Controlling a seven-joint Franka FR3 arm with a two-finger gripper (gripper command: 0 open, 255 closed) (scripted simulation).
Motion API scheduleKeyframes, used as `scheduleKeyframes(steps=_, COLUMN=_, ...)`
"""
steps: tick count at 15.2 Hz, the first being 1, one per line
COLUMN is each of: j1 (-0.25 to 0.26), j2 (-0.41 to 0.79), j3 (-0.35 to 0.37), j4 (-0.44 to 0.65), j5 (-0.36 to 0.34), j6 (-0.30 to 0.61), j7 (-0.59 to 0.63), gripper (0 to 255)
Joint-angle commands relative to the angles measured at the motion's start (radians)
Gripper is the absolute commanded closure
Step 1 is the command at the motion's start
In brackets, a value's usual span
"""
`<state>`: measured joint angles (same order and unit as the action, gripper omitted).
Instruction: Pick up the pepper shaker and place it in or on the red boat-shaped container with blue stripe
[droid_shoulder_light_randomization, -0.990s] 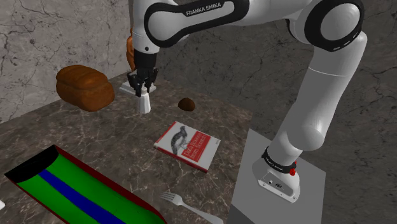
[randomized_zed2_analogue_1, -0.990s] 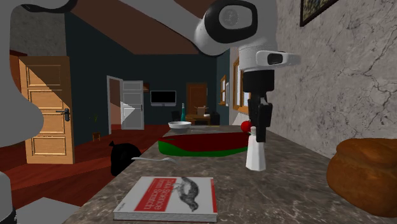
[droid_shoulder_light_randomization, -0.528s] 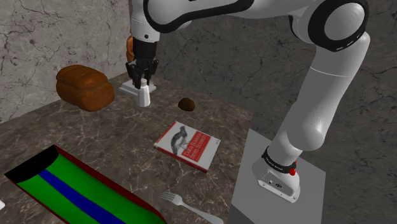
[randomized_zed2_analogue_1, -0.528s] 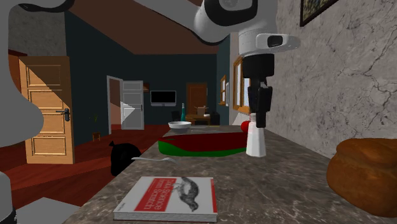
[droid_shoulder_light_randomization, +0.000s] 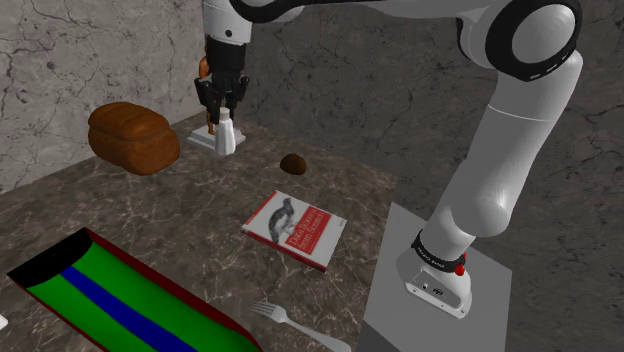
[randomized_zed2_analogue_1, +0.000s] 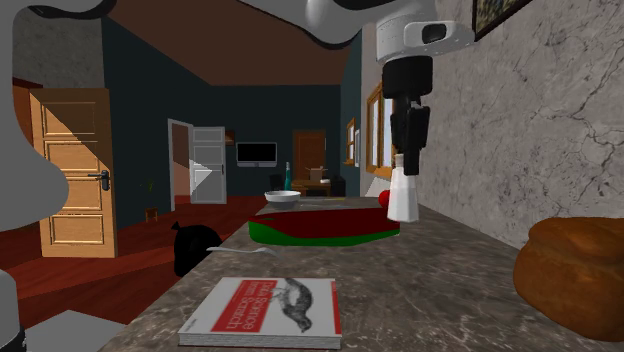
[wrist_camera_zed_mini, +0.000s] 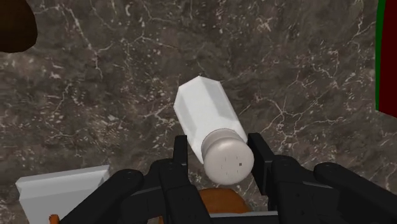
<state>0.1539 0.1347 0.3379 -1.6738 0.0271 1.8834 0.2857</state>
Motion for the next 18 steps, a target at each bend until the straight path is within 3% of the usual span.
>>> scheduleKeyframes(steps=1, j1=0.012, j2=-0.007, j3=0.009, j4=0.006, j5=-0.001, j6=-0.012, j7=0.021, gripper=255)
scheduleKeyframes(steps=10, j1=0.124, j2=-0.025, j3=0.095, j4=0.007, j5=-0.022, j6=-0.021, j7=0.226, gripper=255)
scheduleKeyframes(steps=18, j1=0.243, j2=0.032, j3=0.172, j4=0.094, j5=-0.078, j6=-0.055, j7=0.426, gripper=255)
